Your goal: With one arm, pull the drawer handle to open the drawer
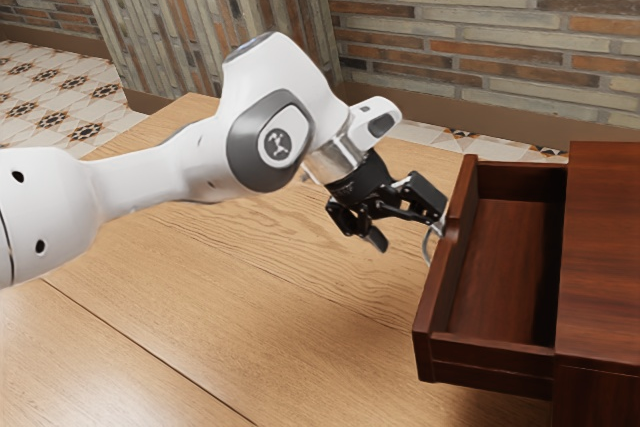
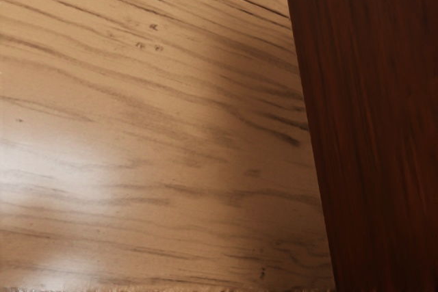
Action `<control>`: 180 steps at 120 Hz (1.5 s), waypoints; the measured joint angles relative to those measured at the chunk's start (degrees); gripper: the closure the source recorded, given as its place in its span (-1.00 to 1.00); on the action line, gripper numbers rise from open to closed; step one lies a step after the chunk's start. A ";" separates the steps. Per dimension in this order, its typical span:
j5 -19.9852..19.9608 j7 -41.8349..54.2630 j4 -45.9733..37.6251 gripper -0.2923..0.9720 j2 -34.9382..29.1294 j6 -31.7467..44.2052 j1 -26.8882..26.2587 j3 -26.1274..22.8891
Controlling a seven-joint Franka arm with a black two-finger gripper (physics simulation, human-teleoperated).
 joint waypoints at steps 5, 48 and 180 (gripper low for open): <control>0.01 0.09 -0.04 -0.54 -0.17 -0.18 0.11 0.01; -0.02 0.68 -0.40 -0.54 -0.95 -1.79 1.42 0.15; 0.55 1.06 -4.50 -0.53 -4.49 -3.77 7.78 -1.80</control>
